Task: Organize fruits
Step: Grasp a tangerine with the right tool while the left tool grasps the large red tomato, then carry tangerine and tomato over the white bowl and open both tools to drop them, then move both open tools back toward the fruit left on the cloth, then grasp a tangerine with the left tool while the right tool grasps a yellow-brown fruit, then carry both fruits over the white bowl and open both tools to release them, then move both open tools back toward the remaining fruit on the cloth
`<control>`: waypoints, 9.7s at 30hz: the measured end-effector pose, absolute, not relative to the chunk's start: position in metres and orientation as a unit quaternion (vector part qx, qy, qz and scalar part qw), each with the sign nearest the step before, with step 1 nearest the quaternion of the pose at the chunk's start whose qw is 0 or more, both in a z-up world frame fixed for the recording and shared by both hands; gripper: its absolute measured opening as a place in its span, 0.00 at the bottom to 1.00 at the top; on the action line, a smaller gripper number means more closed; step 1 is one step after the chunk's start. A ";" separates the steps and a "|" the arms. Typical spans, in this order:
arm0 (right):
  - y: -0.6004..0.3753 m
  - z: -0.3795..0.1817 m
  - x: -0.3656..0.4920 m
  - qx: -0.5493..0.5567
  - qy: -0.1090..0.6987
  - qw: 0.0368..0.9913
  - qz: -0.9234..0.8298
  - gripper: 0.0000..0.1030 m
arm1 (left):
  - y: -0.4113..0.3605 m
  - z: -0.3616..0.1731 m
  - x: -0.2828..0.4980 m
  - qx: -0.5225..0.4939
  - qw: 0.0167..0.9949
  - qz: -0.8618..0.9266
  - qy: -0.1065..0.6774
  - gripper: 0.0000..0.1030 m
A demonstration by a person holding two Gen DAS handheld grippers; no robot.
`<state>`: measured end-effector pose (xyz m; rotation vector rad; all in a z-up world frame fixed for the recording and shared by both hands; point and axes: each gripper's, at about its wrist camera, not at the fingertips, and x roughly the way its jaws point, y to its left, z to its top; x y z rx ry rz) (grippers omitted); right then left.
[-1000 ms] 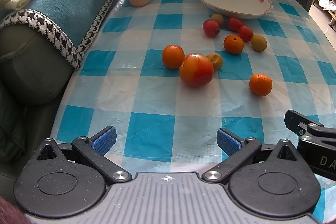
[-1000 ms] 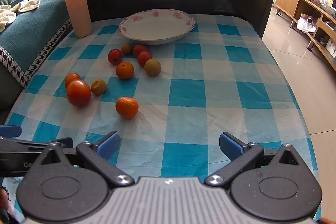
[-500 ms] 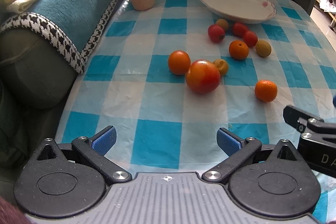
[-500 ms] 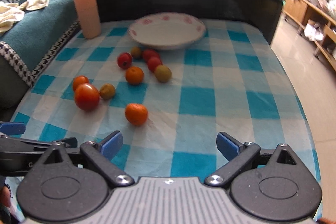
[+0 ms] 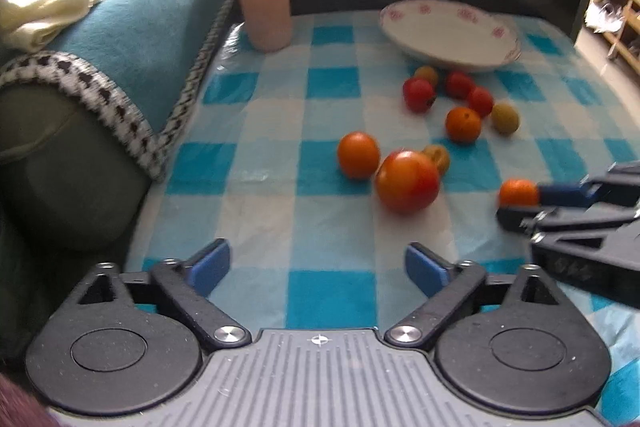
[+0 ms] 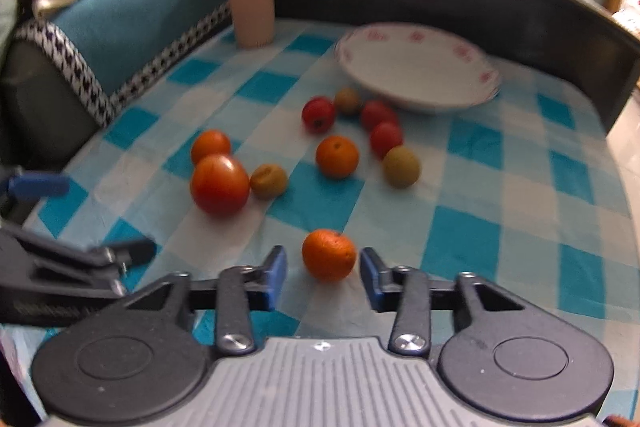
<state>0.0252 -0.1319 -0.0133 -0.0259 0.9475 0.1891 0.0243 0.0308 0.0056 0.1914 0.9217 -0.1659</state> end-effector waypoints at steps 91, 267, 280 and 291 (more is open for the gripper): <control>-0.243 0.008 0.174 0.075 0.395 0.915 0.046 0.46 | -0.071 0.017 0.195 0.033 0.893 -0.154 0.421 0.59; -0.238 0.005 0.170 0.069 0.391 0.917 0.039 0.34 | -0.086 0.006 0.188 0.079 0.889 -0.190 0.409 0.46; -0.236 0.026 0.152 0.062 0.369 0.927 0.025 0.35 | -0.078 0.024 0.176 0.064 0.896 -0.193 0.394 0.51; -0.229 0.050 0.122 0.065 0.362 0.930 0.005 0.35 | -0.074 0.042 0.152 0.057 0.897 -0.208 0.385 0.52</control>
